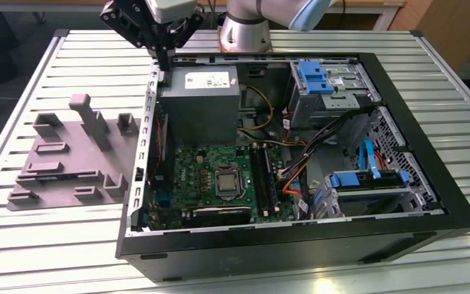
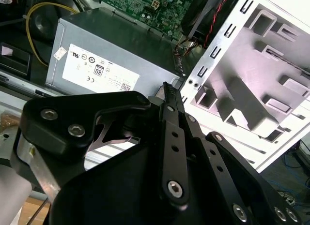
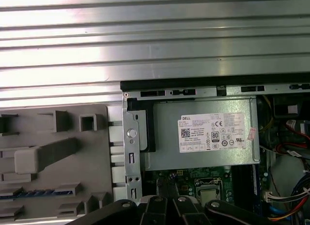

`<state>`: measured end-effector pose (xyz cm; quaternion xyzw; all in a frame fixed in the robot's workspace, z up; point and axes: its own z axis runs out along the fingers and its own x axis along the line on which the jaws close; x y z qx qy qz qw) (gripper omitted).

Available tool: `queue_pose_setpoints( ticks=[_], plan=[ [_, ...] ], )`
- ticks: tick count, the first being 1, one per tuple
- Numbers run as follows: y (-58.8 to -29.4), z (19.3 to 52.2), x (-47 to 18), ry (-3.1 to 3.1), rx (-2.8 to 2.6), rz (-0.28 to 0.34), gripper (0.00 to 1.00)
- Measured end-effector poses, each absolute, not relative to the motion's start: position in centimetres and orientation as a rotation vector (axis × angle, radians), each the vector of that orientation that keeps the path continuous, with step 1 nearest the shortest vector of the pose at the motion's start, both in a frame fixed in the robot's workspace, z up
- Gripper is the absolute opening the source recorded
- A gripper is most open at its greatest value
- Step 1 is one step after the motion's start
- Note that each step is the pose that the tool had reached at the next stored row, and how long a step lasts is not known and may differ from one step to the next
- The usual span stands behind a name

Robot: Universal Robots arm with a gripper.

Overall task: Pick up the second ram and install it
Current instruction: 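Reach for the second ram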

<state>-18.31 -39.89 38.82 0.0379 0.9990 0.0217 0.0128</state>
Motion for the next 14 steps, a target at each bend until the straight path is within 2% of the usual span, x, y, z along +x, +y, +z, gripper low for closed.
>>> queue_pose_setpoints(
  ticks=[14],
  plan=[
    [-39.89,38.76,-18.88,3.113,0.118,0.068,0.11]
  ],
)
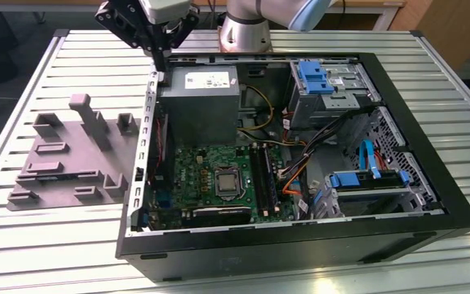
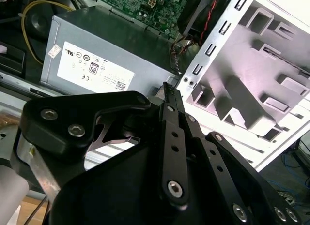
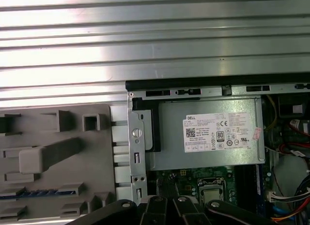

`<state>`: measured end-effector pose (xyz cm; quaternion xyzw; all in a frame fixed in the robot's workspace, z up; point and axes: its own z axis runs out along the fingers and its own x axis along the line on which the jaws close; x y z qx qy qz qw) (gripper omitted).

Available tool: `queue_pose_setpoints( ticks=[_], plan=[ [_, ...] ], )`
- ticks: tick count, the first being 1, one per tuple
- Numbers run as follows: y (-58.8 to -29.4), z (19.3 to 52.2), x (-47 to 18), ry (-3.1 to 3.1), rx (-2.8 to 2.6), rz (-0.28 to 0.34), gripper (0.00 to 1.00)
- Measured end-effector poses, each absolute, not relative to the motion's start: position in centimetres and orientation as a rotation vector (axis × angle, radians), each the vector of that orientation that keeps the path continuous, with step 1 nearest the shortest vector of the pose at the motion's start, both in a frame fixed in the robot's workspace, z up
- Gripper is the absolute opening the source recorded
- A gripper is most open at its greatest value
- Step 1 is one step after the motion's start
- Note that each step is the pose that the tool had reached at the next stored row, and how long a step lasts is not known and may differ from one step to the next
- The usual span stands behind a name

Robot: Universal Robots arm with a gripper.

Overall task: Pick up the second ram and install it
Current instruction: 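Reach for the second ram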

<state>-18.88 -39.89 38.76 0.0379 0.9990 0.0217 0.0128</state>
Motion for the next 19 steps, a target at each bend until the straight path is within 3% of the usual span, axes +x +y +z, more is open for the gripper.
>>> queue_pose_setpoints(
  ticks=[19],
  plan=[
    [-39.9,38.7,-20.0,3.113,0.118,0.067,0.11]
  ],
)
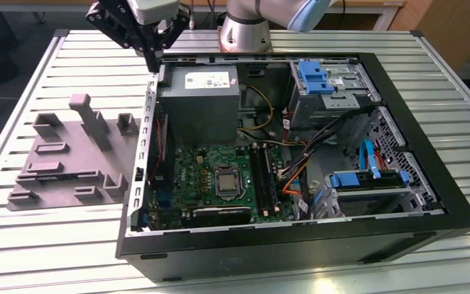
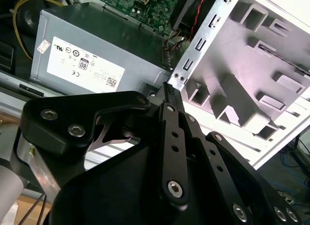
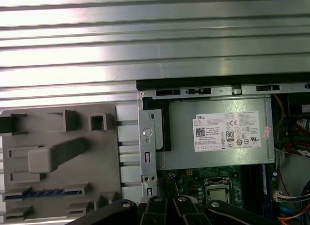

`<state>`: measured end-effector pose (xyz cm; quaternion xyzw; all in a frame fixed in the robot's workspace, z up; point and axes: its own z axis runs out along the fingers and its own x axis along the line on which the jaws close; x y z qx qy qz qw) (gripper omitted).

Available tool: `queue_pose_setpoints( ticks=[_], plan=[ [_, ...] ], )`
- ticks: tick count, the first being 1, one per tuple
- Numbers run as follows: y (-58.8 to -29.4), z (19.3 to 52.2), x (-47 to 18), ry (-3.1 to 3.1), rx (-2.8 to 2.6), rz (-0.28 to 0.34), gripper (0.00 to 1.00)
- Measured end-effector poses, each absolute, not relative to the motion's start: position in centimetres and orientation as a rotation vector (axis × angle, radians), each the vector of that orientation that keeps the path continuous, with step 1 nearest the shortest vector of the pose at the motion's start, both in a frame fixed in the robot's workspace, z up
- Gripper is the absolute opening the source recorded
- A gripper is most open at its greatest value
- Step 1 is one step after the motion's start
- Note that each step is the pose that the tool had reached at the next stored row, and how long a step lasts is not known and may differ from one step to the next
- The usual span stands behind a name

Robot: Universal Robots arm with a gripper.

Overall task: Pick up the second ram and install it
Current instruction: 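Reach for the second ram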

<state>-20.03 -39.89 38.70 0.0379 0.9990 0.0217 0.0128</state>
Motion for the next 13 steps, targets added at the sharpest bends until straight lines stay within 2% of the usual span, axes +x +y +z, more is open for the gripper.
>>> queue_pose_setpoints(
  ticks=[13],
  plan=[
    [-39.9,38.7,-21.2,3.113,0.118,0.068,0.11]
  ],
)
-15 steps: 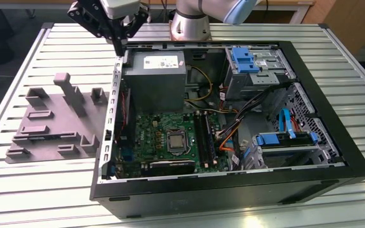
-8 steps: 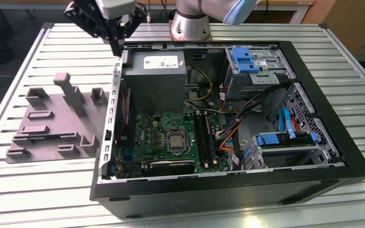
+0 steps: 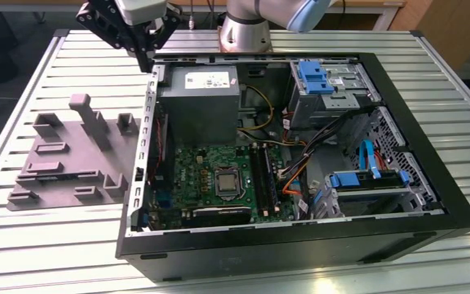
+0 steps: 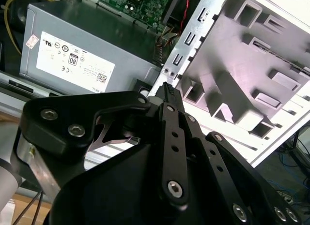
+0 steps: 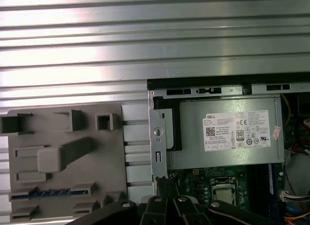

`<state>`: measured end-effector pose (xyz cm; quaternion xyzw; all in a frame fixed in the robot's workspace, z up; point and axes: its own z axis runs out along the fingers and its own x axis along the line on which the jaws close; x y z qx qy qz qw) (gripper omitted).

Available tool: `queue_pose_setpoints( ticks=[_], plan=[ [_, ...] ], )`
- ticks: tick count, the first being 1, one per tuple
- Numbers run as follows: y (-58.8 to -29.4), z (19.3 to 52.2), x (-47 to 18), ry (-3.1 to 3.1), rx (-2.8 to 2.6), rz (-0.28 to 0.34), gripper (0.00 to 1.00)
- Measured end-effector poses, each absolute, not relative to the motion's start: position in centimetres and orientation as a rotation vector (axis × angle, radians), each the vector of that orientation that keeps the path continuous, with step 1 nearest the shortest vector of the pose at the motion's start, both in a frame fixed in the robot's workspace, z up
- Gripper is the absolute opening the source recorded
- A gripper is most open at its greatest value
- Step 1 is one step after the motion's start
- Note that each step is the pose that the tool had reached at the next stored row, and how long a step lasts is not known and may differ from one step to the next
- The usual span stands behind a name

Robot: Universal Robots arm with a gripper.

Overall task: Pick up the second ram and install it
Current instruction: 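Reach for the second ram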

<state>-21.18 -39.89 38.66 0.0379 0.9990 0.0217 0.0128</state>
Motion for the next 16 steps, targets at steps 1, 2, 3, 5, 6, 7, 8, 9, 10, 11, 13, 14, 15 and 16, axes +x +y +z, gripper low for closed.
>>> queue_pose_setpoints(
  ticks=[1,2,3,5,6,7,8,9,10,11,13,14,15,16],
  plan=[
    [-39.89,38.66,-21.28,3.113,0.118,0.068,0.11],
    [-39.89,38.65,-21.37,3.113,0.118,0.068,0.11],
    [-39.89,38.65,-21.43,3.113,0.118,0.068,0.11],
    [-39.89,38.65,-21.49,3.113,0.118,0.068,0.11],
    [-39.89,38.65,-21.49,3.113,0.118,0.068,0.11],
    [-39.89,38.65,-21.5,3.113,0.118,0.068,0.11],
    [-39.9,38.65,-21.5,3.113,0.118,0.068,0.11],
    [-39.89,38.65,-21.51,3.113,0.118,0.068,0.11],
    [-39.89,38.65,-21.51,3.113,0.118,0.068,0.11],
    [-39.89,38.65,-21.51,3.113,0.118,0.068,0.11],
    [-39.89,38.65,-21.51,3.113,0.118,0.068,0.11],
    [-39.89,38.65,-21.53,3.113,0.118,0.068,0.11],
    [-39.89,38.65,-21.56,3.113,0.118,0.068,0.11],
    [-39.9,38.65,-21.62,3.113,0.118,0.068,0.11]
  ],
)
